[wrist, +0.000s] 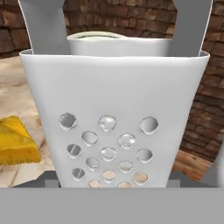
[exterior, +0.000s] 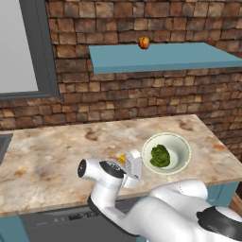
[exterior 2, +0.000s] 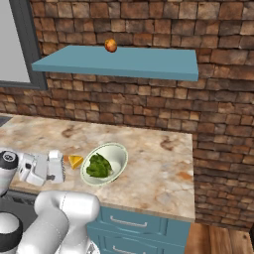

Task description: Pick the cheese from the fridge and the cheese grater from the cabinet and place them next to the salad bowl.

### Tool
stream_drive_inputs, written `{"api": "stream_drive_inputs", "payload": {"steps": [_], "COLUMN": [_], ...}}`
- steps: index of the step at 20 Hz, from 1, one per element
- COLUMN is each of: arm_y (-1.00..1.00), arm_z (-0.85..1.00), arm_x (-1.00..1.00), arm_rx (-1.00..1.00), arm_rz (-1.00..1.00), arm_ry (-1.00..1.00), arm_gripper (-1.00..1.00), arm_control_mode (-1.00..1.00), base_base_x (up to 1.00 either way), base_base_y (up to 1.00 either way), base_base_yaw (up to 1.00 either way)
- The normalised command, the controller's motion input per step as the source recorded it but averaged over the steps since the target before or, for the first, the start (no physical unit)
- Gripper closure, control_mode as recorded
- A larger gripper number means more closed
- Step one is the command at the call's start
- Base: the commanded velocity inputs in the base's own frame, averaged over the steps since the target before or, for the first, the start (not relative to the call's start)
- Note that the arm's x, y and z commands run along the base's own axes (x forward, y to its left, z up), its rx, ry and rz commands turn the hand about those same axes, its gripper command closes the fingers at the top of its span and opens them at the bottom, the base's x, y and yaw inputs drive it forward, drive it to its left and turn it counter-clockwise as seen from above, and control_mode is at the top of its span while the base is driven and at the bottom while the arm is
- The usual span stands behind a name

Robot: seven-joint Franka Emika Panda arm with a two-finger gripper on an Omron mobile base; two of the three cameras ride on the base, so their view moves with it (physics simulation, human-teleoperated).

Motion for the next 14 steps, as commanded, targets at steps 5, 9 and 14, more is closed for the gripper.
{"api": "stream_drive_inputs", "payload": {"steps": [5,9,14], "arm_y": [-0.01,-0.04,-0.07], "arm_z": [-0.21,-0.20,-0.21], "arm_x": [0.18,0.19,0.16], "arm_rx": [0.00,0.00,0.00], "arm_rz": [0.00,0.00,0.00], "arm_ry": [0.00,0.00,0.00], "arm_gripper": [1.00,1.00,1.00], "arm_control_mode": [-1.00,-1.00,-1.00], "base_base_x": [0.00,0.00,0.00], "base_base_y": [0.00,0.00,0.00], "base_base_yaw": [0.00,0.00,0.00]}}
